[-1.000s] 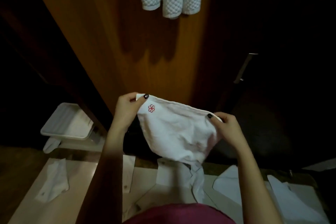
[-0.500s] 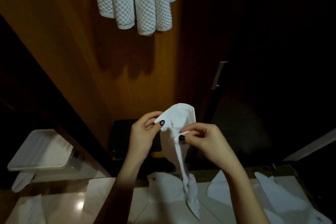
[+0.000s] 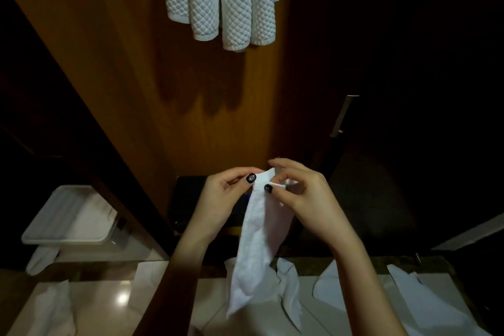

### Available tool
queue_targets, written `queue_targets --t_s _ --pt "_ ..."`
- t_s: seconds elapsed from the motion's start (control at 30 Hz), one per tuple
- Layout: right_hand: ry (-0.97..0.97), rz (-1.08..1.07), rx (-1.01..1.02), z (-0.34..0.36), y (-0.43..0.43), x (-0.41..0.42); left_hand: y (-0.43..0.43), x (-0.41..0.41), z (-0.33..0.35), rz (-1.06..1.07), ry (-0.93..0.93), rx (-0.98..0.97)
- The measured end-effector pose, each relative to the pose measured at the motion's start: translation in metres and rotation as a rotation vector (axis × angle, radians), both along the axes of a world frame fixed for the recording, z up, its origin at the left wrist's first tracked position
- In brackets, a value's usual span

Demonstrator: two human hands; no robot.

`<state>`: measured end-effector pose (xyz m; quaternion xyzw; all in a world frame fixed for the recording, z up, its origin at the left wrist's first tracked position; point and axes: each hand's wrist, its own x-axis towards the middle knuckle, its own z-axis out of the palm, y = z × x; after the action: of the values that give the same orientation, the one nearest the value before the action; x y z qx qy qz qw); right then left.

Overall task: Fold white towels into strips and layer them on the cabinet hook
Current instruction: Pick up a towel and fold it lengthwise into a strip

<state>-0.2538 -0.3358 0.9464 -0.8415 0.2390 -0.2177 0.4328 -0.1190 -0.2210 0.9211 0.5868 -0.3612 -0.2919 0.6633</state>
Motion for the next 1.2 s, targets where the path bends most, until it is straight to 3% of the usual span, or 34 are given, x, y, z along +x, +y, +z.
queue_targets --t_s 0.2,0.57,0.63,0.73,0.8,0.93,1.1,1.2 --pt "-0.033 0.001 -0.004 -0.001 -0.002 0.011 0.001 0.004 0.002 -0.030 0.037 0.030" --pt "-0.121 -0.084 -0.054 -0.001 -0.003 0.023 -0.008 0.008 0.002 0.102 -0.098 -0.007" --pt "-0.022 -0.042 -0.119 0.000 -0.012 0.020 -0.010 0.006 0.001 0.149 -0.121 -0.019" --pt "0.299 -0.027 -0.239 0.003 -0.039 0.007 -0.011 0.016 0.003 0.253 -0.036 -0.069" --pt "0.366 -0.010 -0.162 0.004 -0.053 -0.004 -0.011 0.027 0.004 0.307 -0.041 -0.065" --pt "0.181 0.041 0.118 0.002 -0.046 -0.009 -0.011 0.032 -0.001 0.379 -0.167 -0.016" --pt "-0.221 -0.122 0.118 0.001 -0.032 0.004 -0.011 0.026 0.003 0.496 -0.353 -0.031" --pt "-0.348 -0.170 0.332 0.006 -0.034 0.008 -0.011 0.025 0.008 0.528 -0.342 -0.064"
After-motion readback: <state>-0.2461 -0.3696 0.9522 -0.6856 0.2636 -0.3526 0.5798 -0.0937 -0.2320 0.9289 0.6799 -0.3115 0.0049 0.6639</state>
